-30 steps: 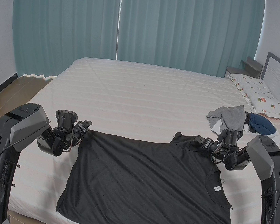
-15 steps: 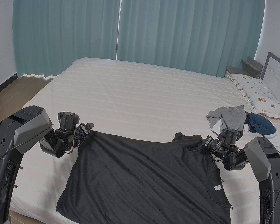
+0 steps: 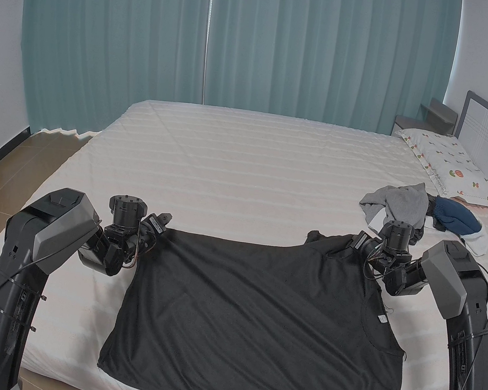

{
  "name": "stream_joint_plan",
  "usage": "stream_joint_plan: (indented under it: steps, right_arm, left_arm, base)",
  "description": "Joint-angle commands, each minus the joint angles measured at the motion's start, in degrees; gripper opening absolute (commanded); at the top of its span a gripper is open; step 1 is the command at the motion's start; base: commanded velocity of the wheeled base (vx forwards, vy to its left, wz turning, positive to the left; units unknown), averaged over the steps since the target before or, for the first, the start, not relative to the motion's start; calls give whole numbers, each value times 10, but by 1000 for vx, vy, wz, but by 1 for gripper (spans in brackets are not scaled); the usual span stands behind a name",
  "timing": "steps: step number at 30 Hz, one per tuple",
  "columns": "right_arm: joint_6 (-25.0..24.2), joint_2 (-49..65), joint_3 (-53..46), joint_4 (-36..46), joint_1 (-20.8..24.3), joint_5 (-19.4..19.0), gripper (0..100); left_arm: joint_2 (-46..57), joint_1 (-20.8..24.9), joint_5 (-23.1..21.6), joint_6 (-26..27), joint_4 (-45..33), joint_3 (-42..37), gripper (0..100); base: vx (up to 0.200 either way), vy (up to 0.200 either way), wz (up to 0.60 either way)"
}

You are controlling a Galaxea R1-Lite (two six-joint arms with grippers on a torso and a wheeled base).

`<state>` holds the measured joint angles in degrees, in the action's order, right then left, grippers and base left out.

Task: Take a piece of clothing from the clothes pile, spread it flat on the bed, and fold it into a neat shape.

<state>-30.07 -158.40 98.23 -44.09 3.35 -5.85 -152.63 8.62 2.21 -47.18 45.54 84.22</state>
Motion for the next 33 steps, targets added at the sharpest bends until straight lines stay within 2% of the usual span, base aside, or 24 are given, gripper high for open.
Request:
stream_joint_plan:
  steps: [1, 9, 11, 21, 29, 33]
  right_arm:
    - [0, -5, 0, -1, 1, 1, 0]
    - [-1, -4, 1, -20, 4, 4, 0]
    - [-1, -4, 18, -28, 4, 18, 0]
    - [-5, -8, 86, -28, 3, 50, 0]
    - [-2, -41, 133, -25, 12, 67, 0]
    - [2, -52, 151, -18, 13, 71, 0]
  left_arm:
    - [-9, 1, 2, 0, 0, 6, 0]
    - [-27, -4, 56, -1, 0, 55, 0]
    - [-31, -4, 78, -1, 1, 68, 0]
    - [-30, -9, 98, -1, 49, 63, 0]
    - [-43, -8, 99, 3, 51, 62, 0]
    - [-52, -6, 99, 31, 52, 61, 0]
  base:
    - [0, 0, 0]
    - [0, 0, 0]
    - [0, 0, 0]
    - [0, 0, 0]
    - [0, 0, 0]
    - [0, 0, 0]
